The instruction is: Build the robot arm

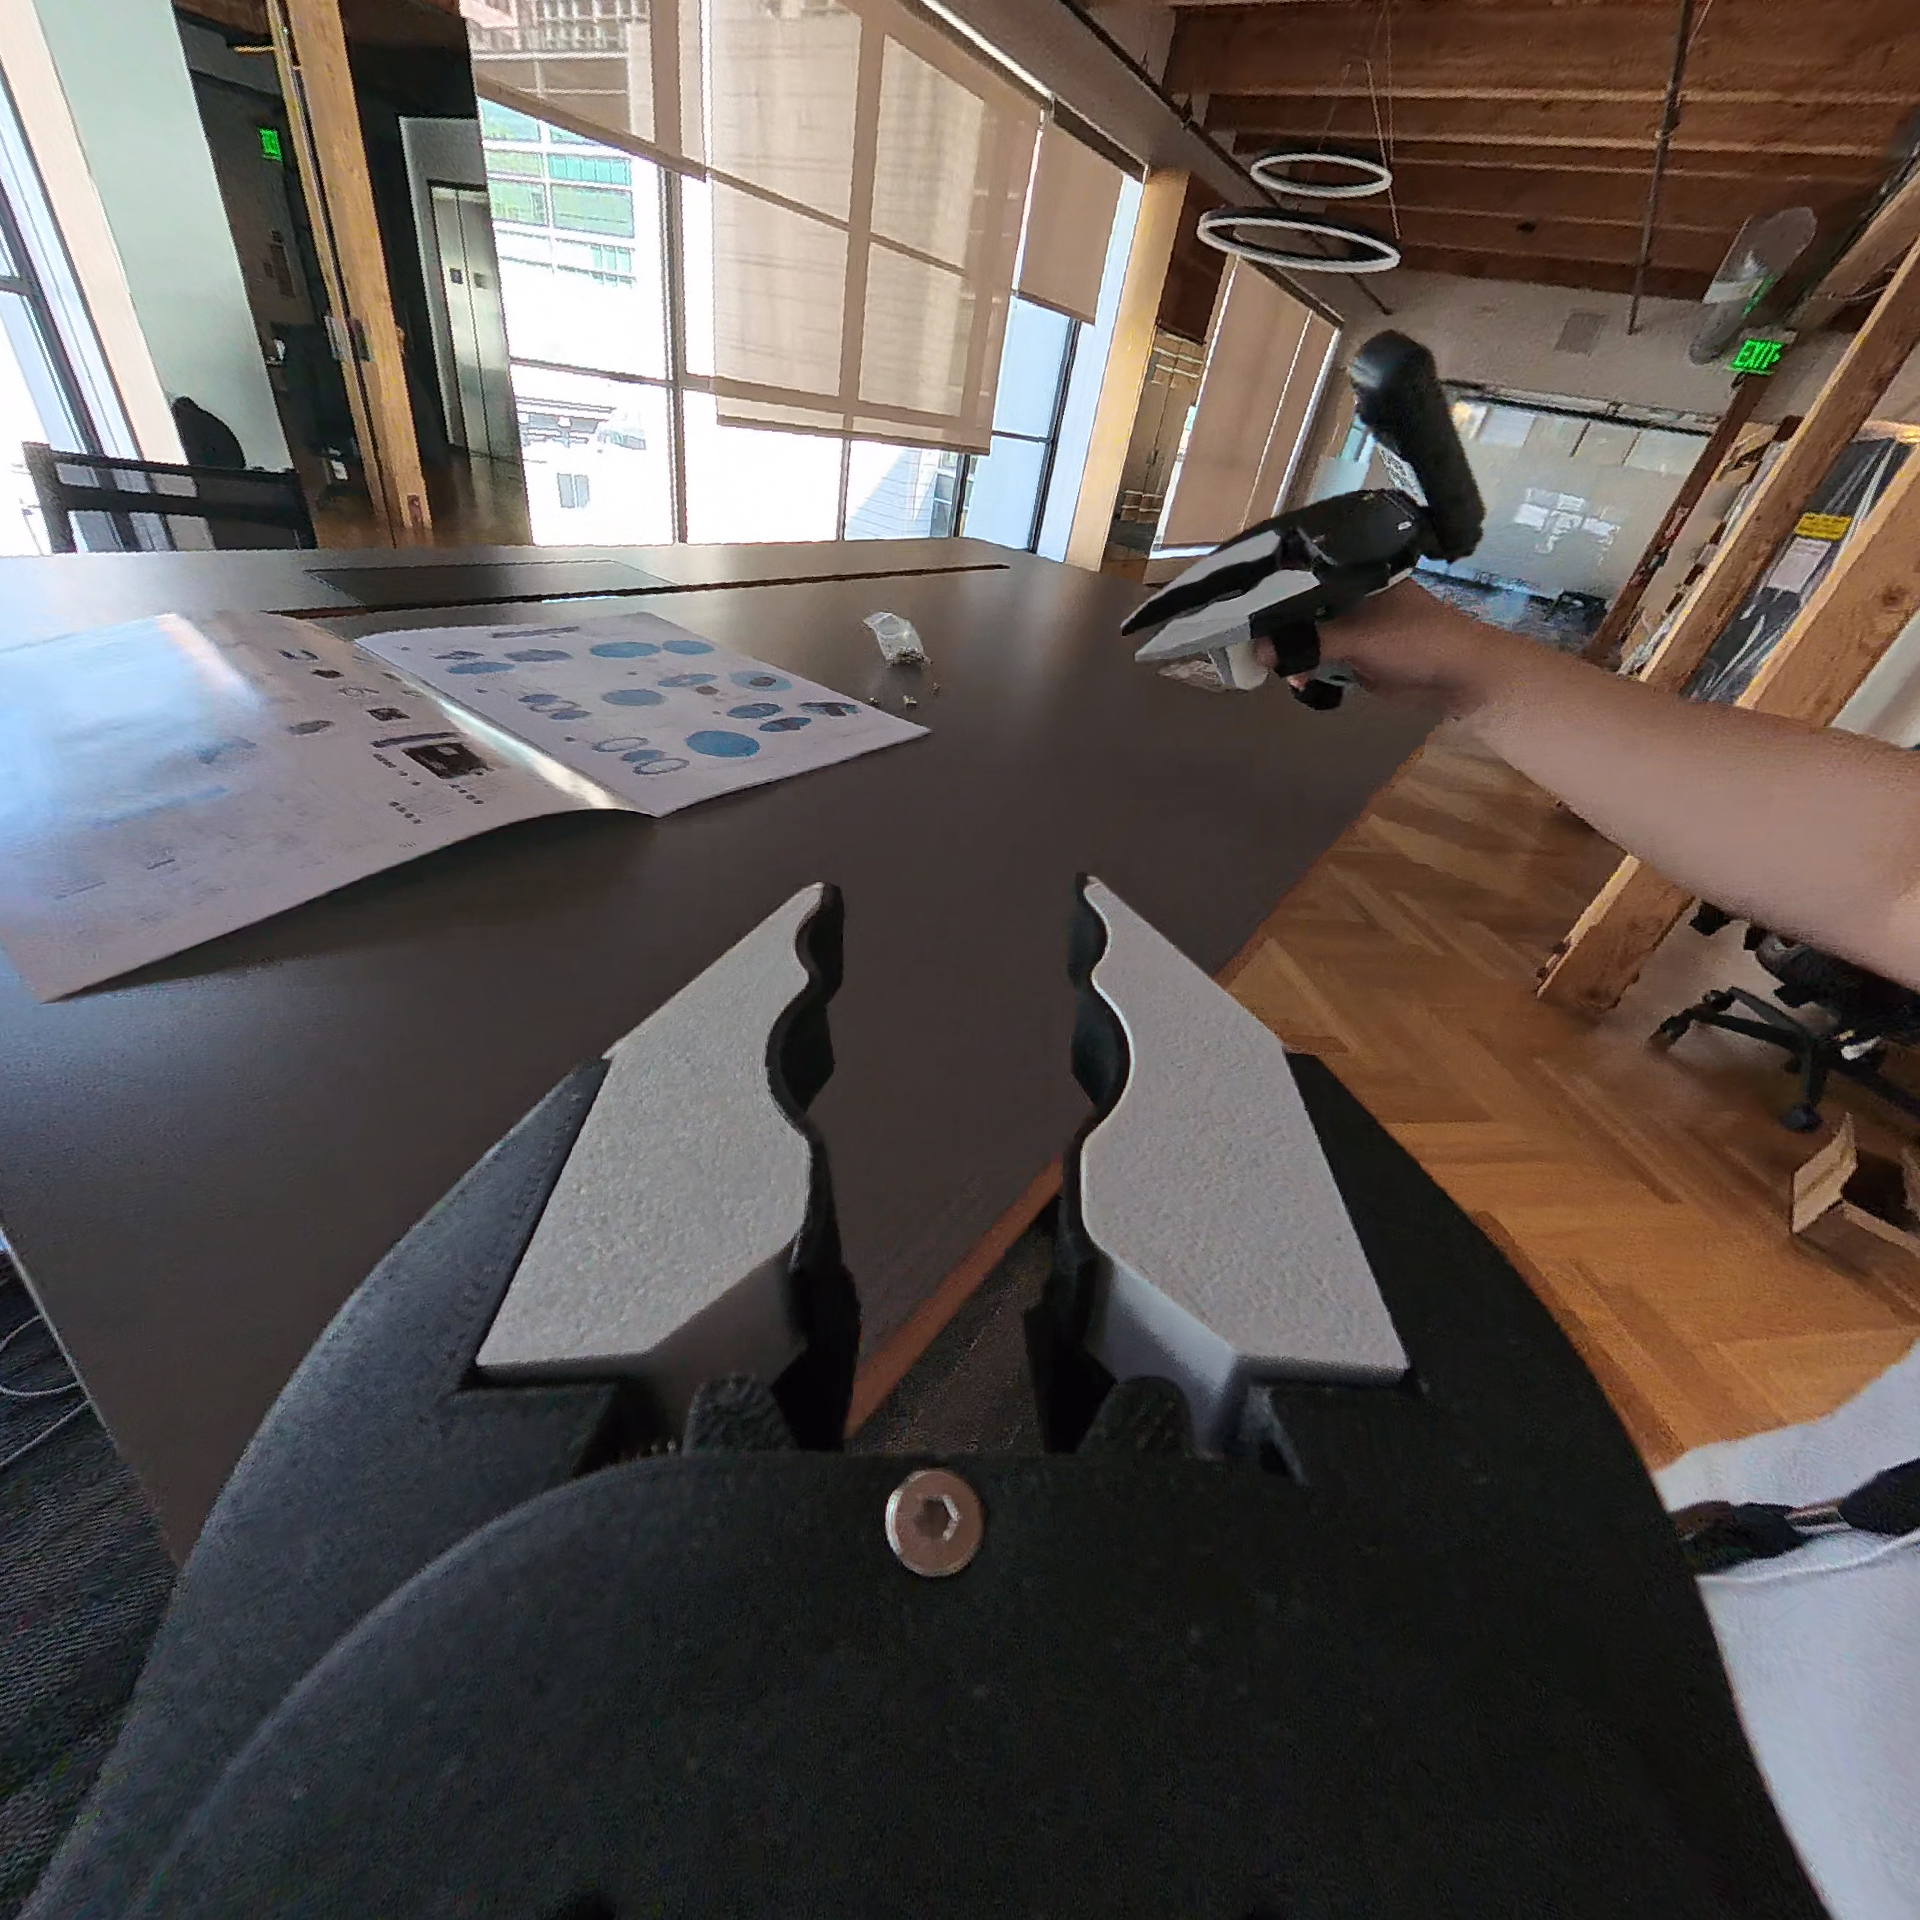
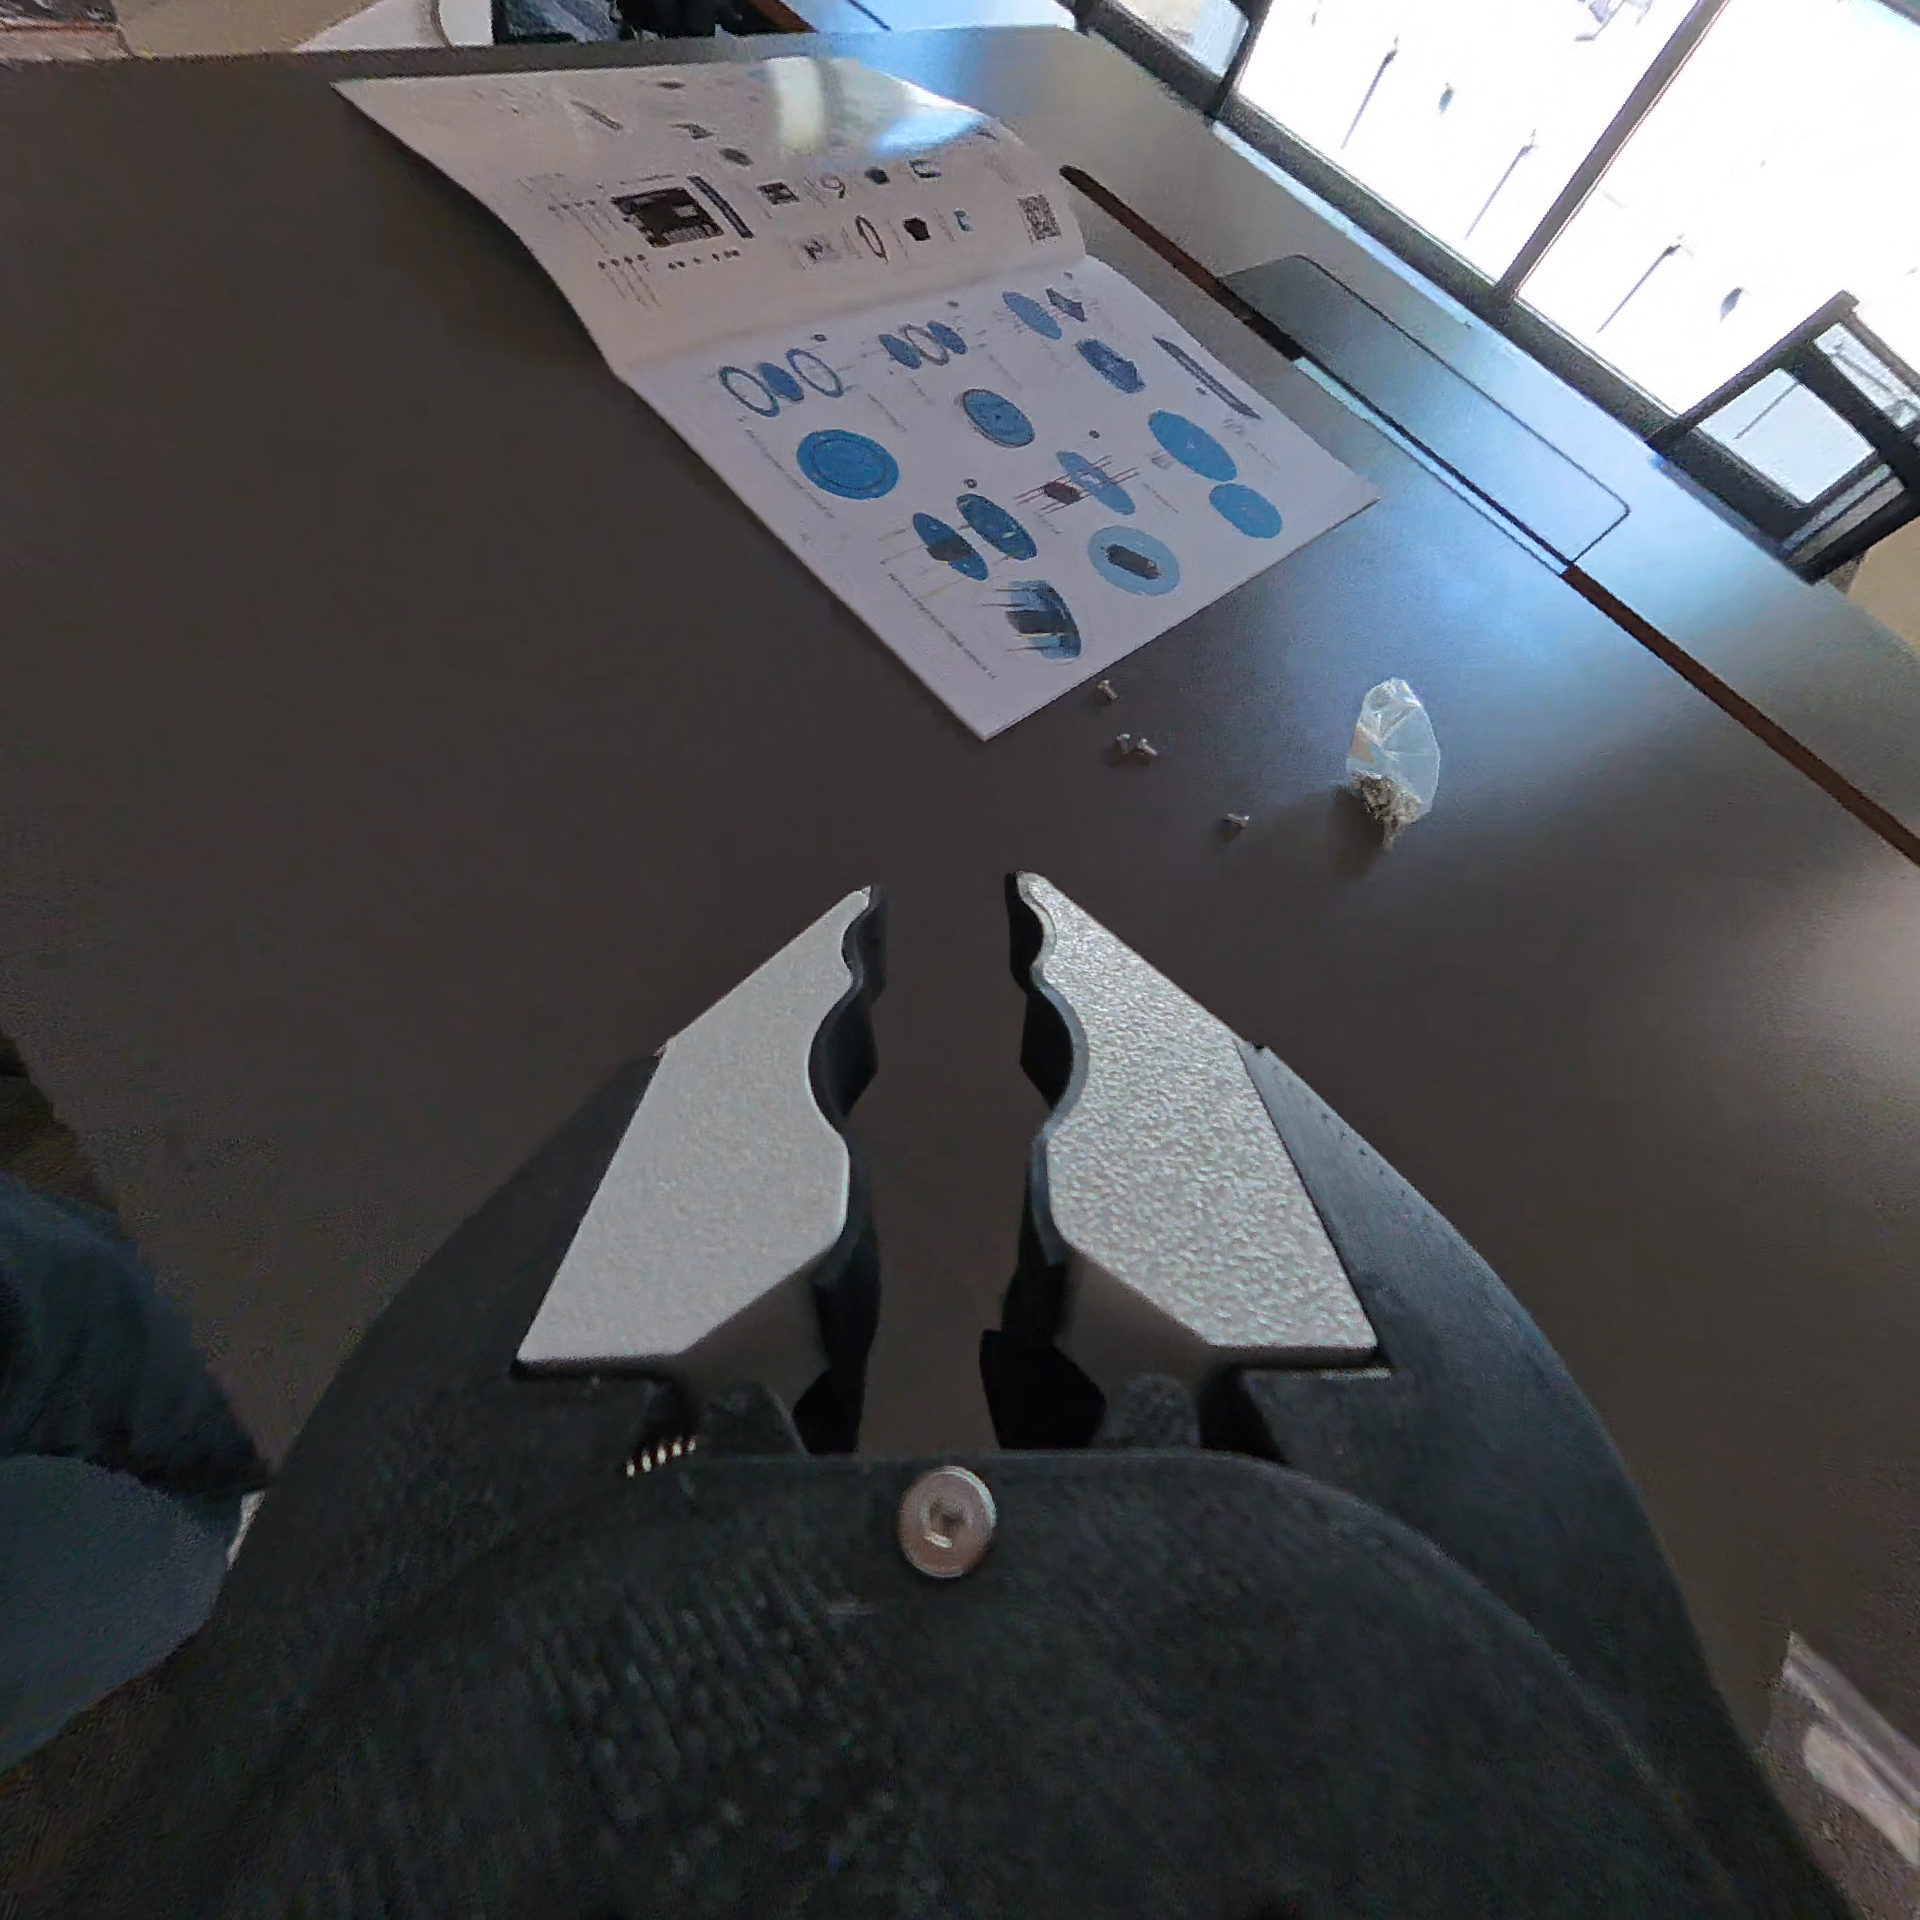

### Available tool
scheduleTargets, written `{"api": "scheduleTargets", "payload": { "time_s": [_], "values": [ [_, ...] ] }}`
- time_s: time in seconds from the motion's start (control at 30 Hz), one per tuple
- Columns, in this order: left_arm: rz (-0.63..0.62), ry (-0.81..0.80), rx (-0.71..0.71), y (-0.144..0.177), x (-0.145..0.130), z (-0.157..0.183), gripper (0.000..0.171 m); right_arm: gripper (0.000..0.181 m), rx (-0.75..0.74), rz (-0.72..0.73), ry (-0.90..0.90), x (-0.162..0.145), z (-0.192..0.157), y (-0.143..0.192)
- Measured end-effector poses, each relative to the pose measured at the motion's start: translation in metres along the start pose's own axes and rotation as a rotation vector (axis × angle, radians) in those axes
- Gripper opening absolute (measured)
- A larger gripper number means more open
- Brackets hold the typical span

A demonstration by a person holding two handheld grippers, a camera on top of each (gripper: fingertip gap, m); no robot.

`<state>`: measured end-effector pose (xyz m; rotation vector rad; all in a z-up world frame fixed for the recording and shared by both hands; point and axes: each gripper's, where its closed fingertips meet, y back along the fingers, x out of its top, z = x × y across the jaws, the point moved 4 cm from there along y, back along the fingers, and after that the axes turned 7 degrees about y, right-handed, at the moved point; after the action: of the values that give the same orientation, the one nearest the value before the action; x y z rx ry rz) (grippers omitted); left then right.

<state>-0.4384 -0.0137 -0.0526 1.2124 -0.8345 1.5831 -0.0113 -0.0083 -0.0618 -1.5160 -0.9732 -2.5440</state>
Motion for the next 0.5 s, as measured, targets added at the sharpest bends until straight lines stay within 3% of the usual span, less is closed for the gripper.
{"api": "scheduleTargets", "payload": {
  "time_s": [0.27,0.5],
  "values": [
    [-0.025,-0.011,0.051,-0.041,0.021,-0.031,0.041,0.016,0.164,-0.064,-0.034,-0.019,0.079,-0.068],
    [0.005,-0.020,0.148,-0.088,0.026,-0.030,0.040,0.017,0.392,-0.114,0.080,-0.042,0.111,-0.110]
  ]
}}
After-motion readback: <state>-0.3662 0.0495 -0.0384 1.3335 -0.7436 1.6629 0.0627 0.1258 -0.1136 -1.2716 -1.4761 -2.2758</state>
